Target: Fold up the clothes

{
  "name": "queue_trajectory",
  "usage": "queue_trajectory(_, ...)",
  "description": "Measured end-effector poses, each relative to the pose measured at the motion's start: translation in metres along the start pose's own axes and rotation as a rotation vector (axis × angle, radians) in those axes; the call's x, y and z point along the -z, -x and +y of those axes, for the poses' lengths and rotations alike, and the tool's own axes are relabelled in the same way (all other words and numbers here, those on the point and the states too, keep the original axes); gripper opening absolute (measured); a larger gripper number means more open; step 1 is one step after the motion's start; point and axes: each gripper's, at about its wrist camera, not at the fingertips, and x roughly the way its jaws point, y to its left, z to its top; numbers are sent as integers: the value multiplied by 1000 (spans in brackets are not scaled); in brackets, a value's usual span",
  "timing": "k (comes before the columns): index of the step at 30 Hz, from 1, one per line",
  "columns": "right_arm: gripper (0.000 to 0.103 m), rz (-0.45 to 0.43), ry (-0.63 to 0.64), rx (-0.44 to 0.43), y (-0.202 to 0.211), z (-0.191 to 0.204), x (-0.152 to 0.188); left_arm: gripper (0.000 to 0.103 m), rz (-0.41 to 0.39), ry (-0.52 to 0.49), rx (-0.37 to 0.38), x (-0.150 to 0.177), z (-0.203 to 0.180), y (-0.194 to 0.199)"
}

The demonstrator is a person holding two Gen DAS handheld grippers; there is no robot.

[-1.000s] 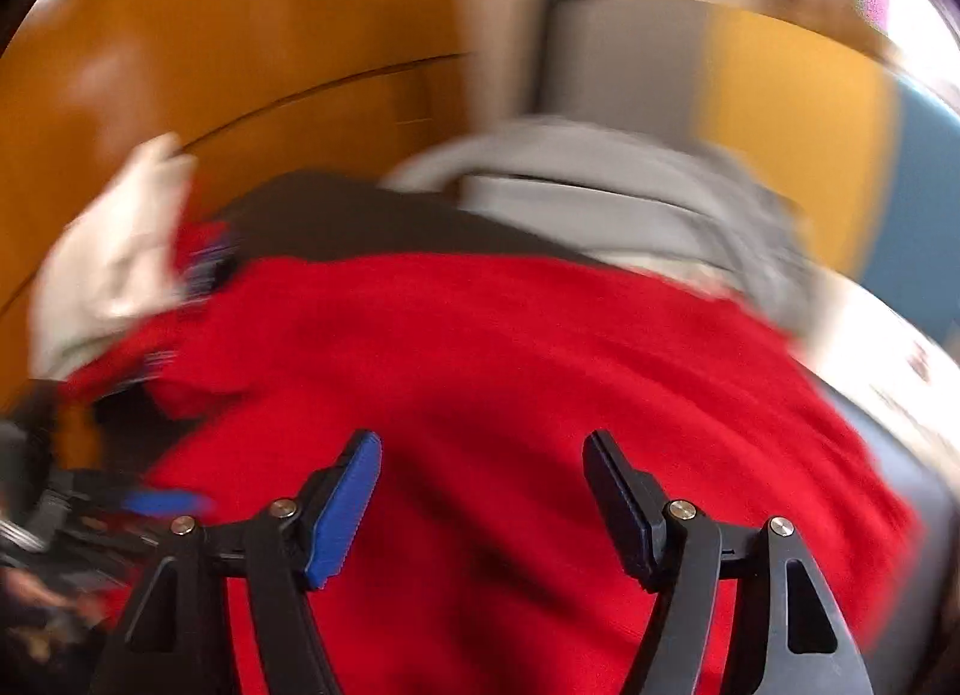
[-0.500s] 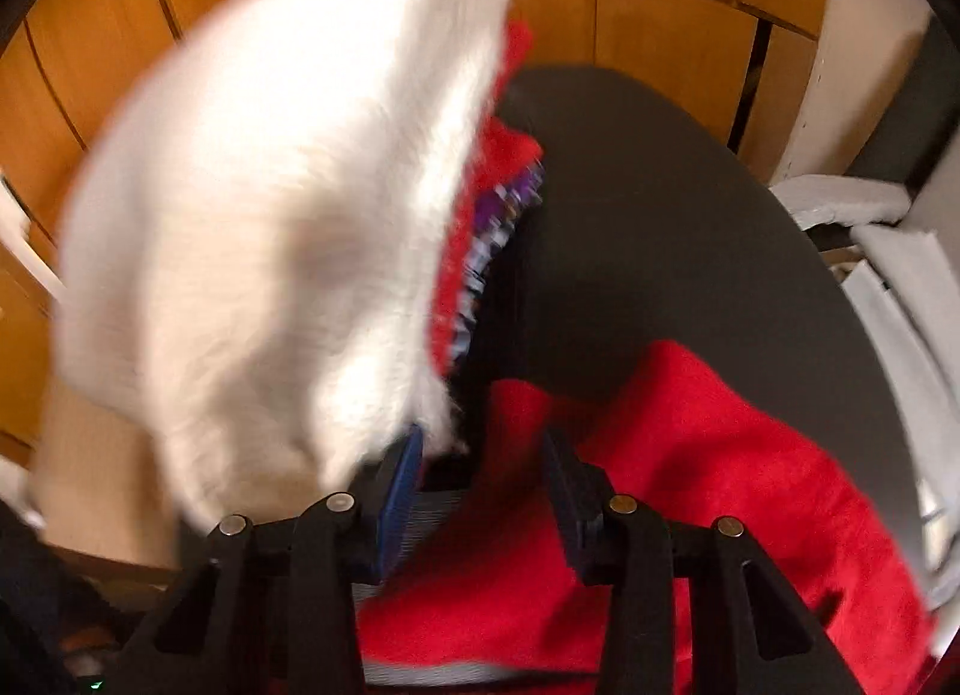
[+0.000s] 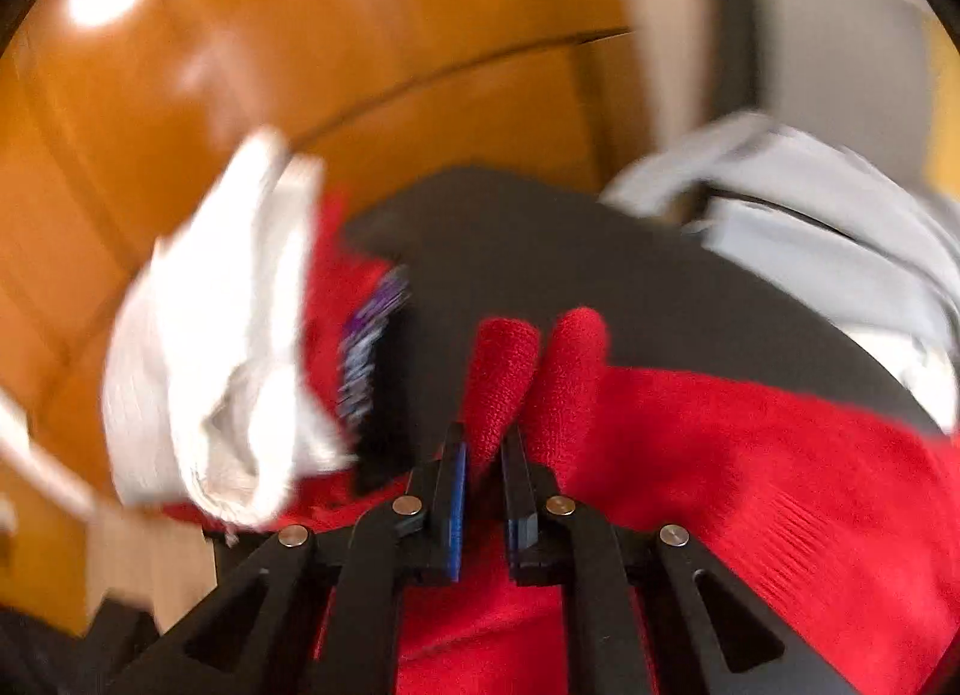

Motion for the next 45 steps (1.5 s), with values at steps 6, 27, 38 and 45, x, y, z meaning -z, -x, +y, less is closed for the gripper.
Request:
queue_trajectory(6,19,-107,-441,-17,56,-114,61,43,30,69,34,-40,-4,-20)
queue_trajectory(27,103,-62,-249,541,144,-92,198,11,31,493,65,-86,29,-98)
queue_trajectory(38,103,-106,-356,458,165,-109,215,9,-99,-9,-11,-133,-93,-70)
queue_trajectory(45,103,-97,-335,458,160,-112,211,9,-6,-61,-22,-141,-126,-106)
